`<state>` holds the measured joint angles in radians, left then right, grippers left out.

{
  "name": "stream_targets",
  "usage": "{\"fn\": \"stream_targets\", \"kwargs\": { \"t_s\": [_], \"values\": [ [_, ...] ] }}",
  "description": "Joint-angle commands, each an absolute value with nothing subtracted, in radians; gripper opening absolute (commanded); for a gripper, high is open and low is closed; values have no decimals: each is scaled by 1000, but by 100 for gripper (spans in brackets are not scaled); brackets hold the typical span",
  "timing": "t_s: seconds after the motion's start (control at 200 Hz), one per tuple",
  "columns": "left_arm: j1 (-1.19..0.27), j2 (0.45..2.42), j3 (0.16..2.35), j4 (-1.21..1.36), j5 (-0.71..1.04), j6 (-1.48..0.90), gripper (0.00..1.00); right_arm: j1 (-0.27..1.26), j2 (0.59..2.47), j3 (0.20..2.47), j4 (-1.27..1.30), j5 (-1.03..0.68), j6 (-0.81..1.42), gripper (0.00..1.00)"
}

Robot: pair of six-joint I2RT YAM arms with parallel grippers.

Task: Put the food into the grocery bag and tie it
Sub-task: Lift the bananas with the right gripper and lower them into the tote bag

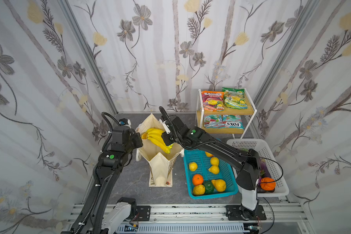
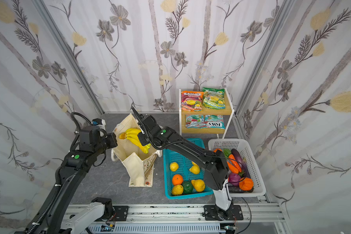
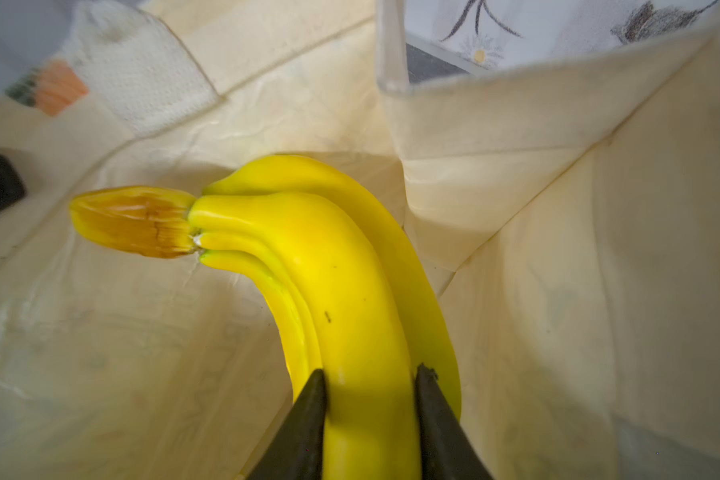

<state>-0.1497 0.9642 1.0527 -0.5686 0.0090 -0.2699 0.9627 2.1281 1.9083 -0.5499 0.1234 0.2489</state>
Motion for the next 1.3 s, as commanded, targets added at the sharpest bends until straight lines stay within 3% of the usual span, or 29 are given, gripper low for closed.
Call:
{"fn": "stream_targets", "kwargs": {
  "t_s": [0.0, 0.34, 0.42, 0.61, 0.864, 1.114, 1.294],
  "values": [
    [-150, 965, 1073, -520, 16, -284, 0, 966, 2180, 1948, -559, 185, 223, 33],
    [-153, 982, 1074, -516, 8, -282, 0, 969, 2343, 2028, -572, 335, 144, 34],
    [-153, 983, 1068, -514, -10, -282, 0, 967, 2380, 2058, -571, 362, 138, 38],
    [-155, 1008, 1054, -507, -110, -259, 0, 965, 2473, 2137, -572, 374, 139, 38],
    [-155, 1019, 1026, -456, -76, -272, 0, 963, 2532, 2181, -575, 331, 172, 43],
    [-153, 1007, 990, -412, -75, -281, 0, 950, 2488, 2182, -559, 272, 173, 71],
    [-149, 993, 979, -400, -78, -284, 0, 945, 2423, 2181, -552, 214, 159, 77]
  ]
}}
